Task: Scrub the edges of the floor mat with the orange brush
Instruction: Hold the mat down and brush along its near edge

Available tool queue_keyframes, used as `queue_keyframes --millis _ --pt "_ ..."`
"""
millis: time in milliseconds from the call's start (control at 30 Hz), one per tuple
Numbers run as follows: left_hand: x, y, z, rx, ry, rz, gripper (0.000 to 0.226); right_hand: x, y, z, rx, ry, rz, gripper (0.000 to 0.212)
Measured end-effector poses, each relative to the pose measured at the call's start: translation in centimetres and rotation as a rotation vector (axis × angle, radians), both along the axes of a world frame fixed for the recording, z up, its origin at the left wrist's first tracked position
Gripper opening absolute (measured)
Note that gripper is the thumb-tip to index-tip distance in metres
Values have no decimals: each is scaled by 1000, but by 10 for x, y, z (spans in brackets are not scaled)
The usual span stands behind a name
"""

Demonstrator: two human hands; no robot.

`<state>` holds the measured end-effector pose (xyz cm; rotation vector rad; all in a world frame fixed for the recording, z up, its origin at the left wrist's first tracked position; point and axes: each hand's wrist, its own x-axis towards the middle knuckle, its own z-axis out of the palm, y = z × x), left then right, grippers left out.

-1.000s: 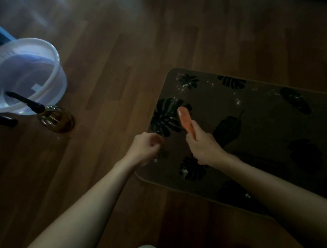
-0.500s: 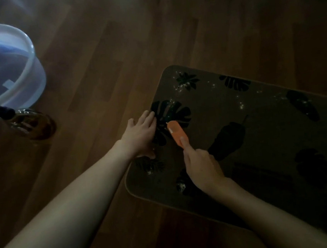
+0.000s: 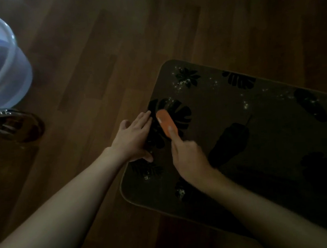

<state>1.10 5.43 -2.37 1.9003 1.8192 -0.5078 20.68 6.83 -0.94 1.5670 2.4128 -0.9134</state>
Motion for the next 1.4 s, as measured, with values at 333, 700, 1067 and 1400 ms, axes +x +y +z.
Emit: queue_keyframes --millis 333,700,1067,1400 --pt "6 -6 3 13 70 89 127 -26 43 6 -70 -52 19 53" --pt "9 -65 10 13 -21 212 97 19 -40 5 -155 74 17 56" --pt "29 -118 18 -12 -27 -209 119 60 -57 22 -163 136 -102 57" --pt "93 -90 8 -12 -13 -566 118 127 -44 13 -41 -5 -277 56"
